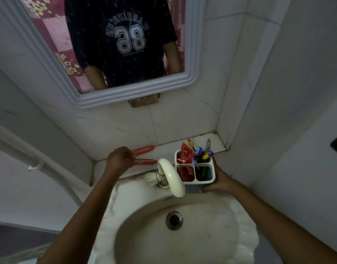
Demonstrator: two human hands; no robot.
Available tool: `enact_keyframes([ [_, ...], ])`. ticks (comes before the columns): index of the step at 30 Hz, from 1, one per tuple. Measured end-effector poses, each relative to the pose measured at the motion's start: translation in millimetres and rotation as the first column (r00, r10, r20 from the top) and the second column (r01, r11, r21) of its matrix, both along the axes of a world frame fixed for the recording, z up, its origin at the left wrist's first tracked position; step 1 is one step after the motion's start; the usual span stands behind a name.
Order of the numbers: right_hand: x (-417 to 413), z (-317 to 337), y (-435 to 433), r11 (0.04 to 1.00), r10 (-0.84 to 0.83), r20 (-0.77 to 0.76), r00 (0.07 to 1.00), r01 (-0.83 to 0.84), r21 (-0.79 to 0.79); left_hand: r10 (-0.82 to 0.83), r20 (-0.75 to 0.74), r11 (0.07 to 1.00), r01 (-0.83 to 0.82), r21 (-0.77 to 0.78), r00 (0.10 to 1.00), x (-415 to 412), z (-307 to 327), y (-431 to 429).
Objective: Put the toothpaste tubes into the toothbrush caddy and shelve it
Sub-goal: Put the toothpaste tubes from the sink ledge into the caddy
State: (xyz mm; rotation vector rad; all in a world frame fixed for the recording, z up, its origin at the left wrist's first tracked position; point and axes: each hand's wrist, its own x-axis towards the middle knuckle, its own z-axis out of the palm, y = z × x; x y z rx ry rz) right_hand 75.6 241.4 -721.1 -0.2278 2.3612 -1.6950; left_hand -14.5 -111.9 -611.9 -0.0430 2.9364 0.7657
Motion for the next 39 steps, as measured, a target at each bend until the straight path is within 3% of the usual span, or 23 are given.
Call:
enact_keyframes([
  [4, 0.4, 4.5, -2.2, 1.0, -0.007, 0.006, 1.0, 0.007, 0.0, 0.003, -0.205, 0.996, 0.016, 0.091, 0.979, 10.5, 69.3, -1.4],
  [8, 1.9, 7.4, -5.5, 1.0, -0.011, 0.007, 1.0, 0.011, -0.006, -0.193, -0.327, 0.959, 0.248, 0.135, 0.925, 30.8, 140.6, 32.6],
  [14, 1.5, 5.8, -4.4, 1.0, -0.003, -0.022, 1.0, 0.004, 0.014, -0.472, -0.034, 0.87, 0.459, -0.179, 0.881, 41.0, 164.8, 96.6],
  [23, -0.1, -0.9, 0.0, 1.0, -0.008, -0.017, 1.0, 0.007, -0.009, -0.554, 0.077, 0.692, 0.51, -0.511, 0.829, 35.1, 149.1, 163.5],
  [28, -2.0, -0.1, 0.3, 1.0, 0.001, -0.018, 1.0, -0.001, 0.006, -0.559, 0.202, 0.638, 0.573, -0.513, 0.804, 35.0, 137.6, 185.2],
  [39, -4.4, -1.3, 1.3, 1.0, 0.007, -0.016, 1.0, -0.007, 0.002, -0.484, 0.097, 0.777, 0.479, -0.408, 0.869, 27.6, 135.4, 161.6],
])
